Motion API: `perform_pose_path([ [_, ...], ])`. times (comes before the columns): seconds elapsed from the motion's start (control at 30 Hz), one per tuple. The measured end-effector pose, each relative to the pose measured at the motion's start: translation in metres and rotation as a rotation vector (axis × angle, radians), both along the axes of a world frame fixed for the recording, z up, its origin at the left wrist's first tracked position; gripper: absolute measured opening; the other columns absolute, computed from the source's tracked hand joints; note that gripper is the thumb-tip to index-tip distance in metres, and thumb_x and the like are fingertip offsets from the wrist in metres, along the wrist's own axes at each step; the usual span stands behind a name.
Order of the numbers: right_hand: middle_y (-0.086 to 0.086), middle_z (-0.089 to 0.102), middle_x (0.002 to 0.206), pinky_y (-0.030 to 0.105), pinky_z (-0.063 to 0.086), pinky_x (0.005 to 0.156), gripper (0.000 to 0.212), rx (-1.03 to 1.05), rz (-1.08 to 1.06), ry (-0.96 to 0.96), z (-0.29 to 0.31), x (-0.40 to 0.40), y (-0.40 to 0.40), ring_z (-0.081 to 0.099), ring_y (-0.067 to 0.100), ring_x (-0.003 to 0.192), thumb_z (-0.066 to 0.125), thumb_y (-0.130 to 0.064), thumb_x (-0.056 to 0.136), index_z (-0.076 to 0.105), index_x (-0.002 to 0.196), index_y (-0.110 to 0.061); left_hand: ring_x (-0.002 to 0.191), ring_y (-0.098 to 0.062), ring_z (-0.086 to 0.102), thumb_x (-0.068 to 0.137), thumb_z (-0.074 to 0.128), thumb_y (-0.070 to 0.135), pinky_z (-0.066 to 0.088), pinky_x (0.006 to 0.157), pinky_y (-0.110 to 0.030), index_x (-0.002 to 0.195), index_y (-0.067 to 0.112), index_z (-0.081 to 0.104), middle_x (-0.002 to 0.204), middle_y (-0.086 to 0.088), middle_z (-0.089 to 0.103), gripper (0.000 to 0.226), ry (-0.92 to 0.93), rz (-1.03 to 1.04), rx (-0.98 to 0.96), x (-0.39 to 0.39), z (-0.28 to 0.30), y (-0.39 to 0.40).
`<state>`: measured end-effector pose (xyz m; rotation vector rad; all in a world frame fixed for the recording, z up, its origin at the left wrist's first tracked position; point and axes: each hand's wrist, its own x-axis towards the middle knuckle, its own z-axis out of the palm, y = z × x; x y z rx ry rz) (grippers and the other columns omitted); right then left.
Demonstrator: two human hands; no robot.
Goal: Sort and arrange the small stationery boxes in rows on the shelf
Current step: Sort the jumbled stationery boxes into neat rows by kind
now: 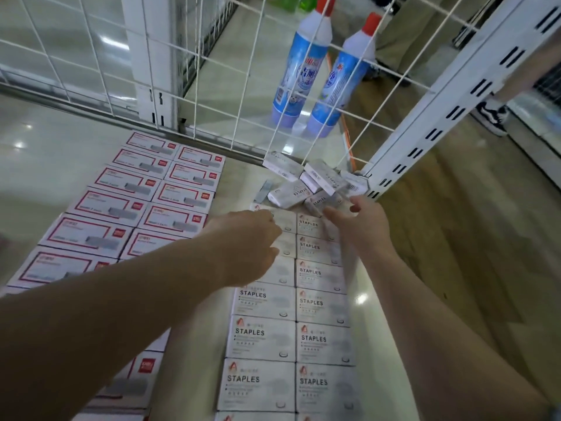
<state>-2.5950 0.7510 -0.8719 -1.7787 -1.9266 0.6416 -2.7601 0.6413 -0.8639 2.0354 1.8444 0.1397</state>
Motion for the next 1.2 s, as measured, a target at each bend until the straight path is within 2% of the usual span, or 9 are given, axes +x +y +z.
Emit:
perform_pose_path([
  [0.07,-0.001,0.055,0.098,0.013,0.027,0.051,0.043,-0.024,0.008,0.004,-0.002,-0.001,0.004,0.046,0.002,0.073,0.071,-0.032,0.080,0.060,0.114,-0.008,0.118,-0.017,0.048,0.096,0.039,0.035,0.043,0.097,-0.039,0.131,0.020,0.048,0.133,0.003,0.047,0.040,-0.016,0.011,-0.006,-0.001,0.000,0.003],
  [0.33,0.002,0.060,0.111,0.016,0.031,0.058,0.039,0.054,-0.014,0.107,-0.008,-0.005,0.007,0.047,0.008,0.093,0.063,-0.029,0.086,0.059,0.118,-0.009,0.119,-0.018,0.048,0.096,0.037,0.032,0.045,0.095,-0.040,0.132,0.020,0.046,0.134,0.005,0.044,0.039,-0.004,0.034,0.003,0.003,-0.003,-0.003],
  [0.47,-0.005,0.055,0.098,0.013,0.027,0.055,0.026,0.064,-0.023,0.090,-0.008,-0.009,0.014,0.045,0.006,0.080,0.061,-0.030,0.087,0.060,0.105,-0.012,0.114,-0.018,0.051,0.096,0.039,0.033,0.045,0.094,-0.039,0.130,0.020,0.048,0.129,0.003,0.049,0.038,0.015,0.036,-0.011,0.004,0.000,0.002],
  [0.63,0.003,0.058,0.115,0.012,0.028,0.056,0.038,0.093,-0.073,0.103,-0.008,-0.013,0.022,0.045,0.008,0.091,0.060,-0.032,0.088,0.056,0.118,-0.009,0.110,-0.018,0.053,0.095,0.040,0.033,0.045,0.093,-0.039,0.128,0.021,0.050,0.124,0.004,0.052,0.037,0.059,0.020,-0.030,0.004,0.004,0.005],
  [0.7,0.003,0.057,0.116,0.017,0.035,0.067,0.040,0.084,-0.080,0.119,-0.006,-0.014,0.024,0.046,0.009,0.094,0.061,-0.030,0.088,0.054,0.121,-0.009,0.112,-0.018,0.052,0.095,0.040,0.032,0.045,0.094,-0.039,0.130,0.021,0.049,0.127,0.004,0.051,0.038,0.051,0.020,-0.031,0.005,0.004,0.003],
  [0.77,0.002,0.057,0.112,0.023,0.038,0.078,0.038,0.071,-0.094,0.137,-0.005,-0.016,0.023,0.049,0.011,0.097,0.063,-0.028,0.086,0.056,0.118,-0.007,0.115,-0.019,0.051,0.096,0.039,0.032,0.045,0.094,-0.040,0.132,0.020,0.046,0.132,0.003,0.047,0.039,0.055,0.021,-0.032,0.005,0.003,0.000],
  [1.0,0.011,0.067,0.088,0.040,0.054,0.076,0.029,0.079,-0.098,0.163,-0.001,-0.021,0.009,0.063,0.024,0.083,0.069,-0.029,0.081,0.067,0.090,-0.003,0.132,-0.020,0.036,0.097,0.038,0.033,0.038,0.104,-0.042,0.142,0.021,0.031,0.149,0.006,0.029,0.048,0.017,0.037,-0.041,0.006,0.003,-0.011],
  [1.1,0.007,0.064,0.082,0.036,0.051,0.074,0.025,0.096,-0.109,0.209,0.003,-0.019,-0.003,0.059,0.021,0.078,0.069,-0.026,0.081,0.065,0.088,-0.003,0.139,-0.016,0.024,0.098,0.037,0.034,0.028,0.111,-0.037,0.145,0.023,0.024,0.154,0.007,0.019,0.051,-0.019,0.075,-0.006,0.006,0.007,-0.019],
  [1.2,-0.001,0.059,0.074,0.026,0.046,0.065,0.021,0.081,-0.109,0.266,0.003,-0.018,-0.015,0.054,0.014,0.073,0.070,-0.024,0.080,0.063,0.087,-0.005,0.129,-0.017,0.037,0.097,0.040,0.033,0.036,0.106,-0.037,0.136,0.022,0.039,0.144,0.004,0.037,0.041,-0.075,0.152,0.023,0.001,0.010,-0.029],
])
